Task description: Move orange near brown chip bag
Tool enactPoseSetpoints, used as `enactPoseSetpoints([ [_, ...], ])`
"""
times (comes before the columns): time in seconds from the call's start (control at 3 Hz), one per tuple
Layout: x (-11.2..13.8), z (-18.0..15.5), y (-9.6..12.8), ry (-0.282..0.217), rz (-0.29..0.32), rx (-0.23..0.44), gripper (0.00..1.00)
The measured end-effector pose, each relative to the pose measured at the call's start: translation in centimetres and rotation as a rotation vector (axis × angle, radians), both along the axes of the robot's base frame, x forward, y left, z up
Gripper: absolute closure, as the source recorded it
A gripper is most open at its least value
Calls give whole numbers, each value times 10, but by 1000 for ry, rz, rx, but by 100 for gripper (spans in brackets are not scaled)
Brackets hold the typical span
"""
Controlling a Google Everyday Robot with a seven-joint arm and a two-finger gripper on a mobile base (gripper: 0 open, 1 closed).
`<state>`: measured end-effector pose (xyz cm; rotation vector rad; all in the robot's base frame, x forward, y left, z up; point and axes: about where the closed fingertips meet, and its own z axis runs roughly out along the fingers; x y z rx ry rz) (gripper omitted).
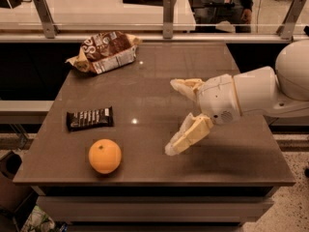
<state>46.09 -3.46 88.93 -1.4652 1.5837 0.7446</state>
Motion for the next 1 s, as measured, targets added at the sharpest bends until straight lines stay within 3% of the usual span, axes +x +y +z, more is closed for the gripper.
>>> enactPoseSetpoints([
  [1.0,-21,-20,46,41,38,107,0],
])
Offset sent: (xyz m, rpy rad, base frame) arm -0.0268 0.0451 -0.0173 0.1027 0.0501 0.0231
